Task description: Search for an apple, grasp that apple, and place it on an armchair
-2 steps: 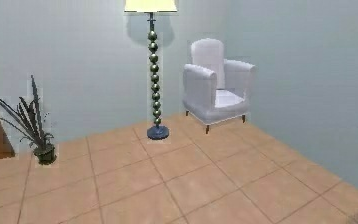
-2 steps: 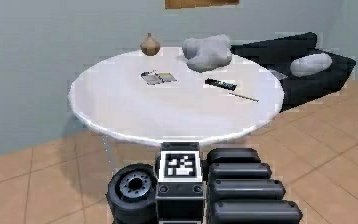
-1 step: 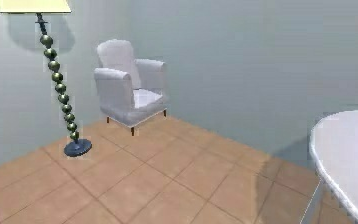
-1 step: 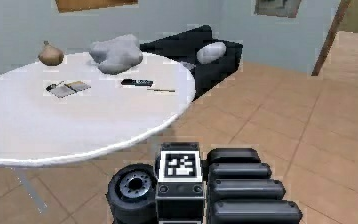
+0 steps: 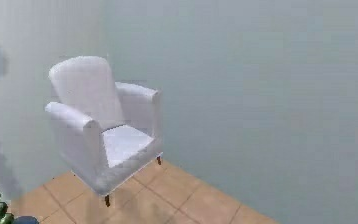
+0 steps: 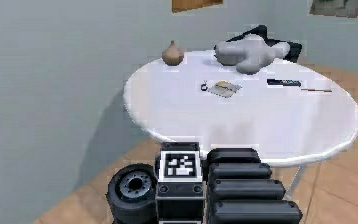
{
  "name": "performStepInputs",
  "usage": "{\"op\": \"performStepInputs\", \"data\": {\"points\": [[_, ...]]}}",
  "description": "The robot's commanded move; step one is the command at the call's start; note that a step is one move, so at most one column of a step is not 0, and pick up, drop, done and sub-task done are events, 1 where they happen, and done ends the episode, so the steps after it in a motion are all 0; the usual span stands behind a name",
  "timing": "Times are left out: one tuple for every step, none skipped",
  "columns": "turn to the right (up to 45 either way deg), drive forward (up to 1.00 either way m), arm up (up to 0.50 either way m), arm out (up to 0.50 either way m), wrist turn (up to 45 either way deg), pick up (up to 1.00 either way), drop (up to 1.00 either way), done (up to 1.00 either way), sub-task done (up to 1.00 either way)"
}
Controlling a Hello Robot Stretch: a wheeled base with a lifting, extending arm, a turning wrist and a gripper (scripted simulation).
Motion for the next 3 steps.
{"op": "performStepInputs", "data": {"points": [[0.0, 0.9, 0.0, 0.0, 0.0, 0.0, 0.0, 0.0, 0.0], [-45.0, 0.0, 0.0, 0.0, 0.0, 0.0, 0.0, 0.0, 0.0], [-45.0, 0.0, 0.0, 0.0, 0.0, 0.0, 0.0, 0.0, 0.0]]}}
